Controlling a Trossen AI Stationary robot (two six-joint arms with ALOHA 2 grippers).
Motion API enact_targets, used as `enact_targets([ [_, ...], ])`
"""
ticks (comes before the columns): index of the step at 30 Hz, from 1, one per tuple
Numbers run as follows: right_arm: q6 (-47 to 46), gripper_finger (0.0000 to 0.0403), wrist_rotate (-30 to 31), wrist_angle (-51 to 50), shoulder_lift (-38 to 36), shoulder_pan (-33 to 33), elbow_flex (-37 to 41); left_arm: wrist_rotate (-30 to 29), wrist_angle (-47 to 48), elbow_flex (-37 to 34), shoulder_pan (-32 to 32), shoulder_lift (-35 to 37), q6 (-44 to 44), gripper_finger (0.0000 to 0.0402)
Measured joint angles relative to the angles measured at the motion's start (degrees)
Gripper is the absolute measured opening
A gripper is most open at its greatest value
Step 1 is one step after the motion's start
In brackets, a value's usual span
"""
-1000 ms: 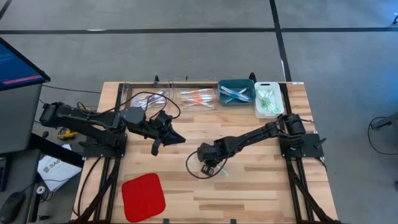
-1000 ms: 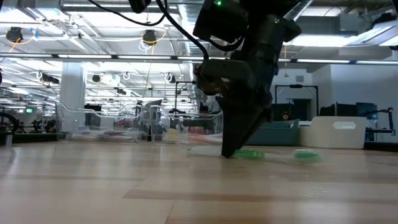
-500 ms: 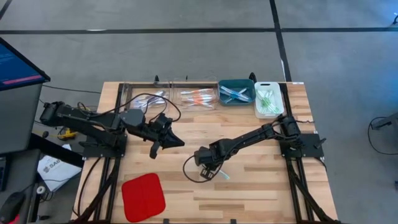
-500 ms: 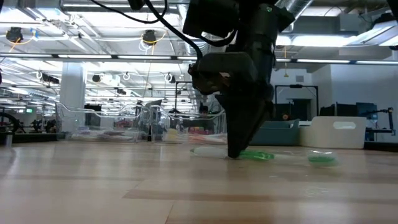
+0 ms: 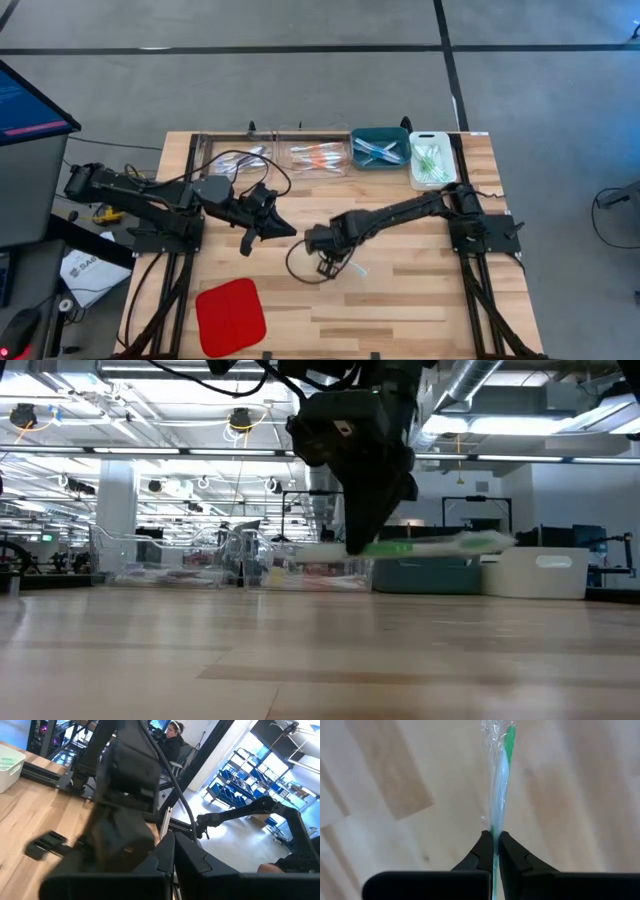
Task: Pick & Place Toothbrushes
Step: Put the green toothbrush into the white bin
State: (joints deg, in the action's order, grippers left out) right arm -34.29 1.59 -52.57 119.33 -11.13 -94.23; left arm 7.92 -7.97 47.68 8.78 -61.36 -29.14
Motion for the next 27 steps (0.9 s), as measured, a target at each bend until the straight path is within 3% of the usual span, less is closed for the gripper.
enact_targets([
  [6,3.39,0.0,1.32,-4.98,-2.69,4.4,-3.43,0.1,0.02,0.0,-0.02,0.0,0.19,0.0],
  [14,6.72,0.0001,4.11,-10.61,-12.19,13.43,-3.57,0.71,0.12,0.0,0.0,0.0,0.19,0.0],
  [23,11.78,0.0001,14.89,-23.34,-25.68,29.64,-3.63,0.74,0.13,0.0,-0.01,0.0,0.19,0.0],
  [27,12.18,0.0001,15.83,-23.84,-30.34,38.76,-1.8,0.61,0.12,0.0,-0.17,0.0,0.18,0.0],
])
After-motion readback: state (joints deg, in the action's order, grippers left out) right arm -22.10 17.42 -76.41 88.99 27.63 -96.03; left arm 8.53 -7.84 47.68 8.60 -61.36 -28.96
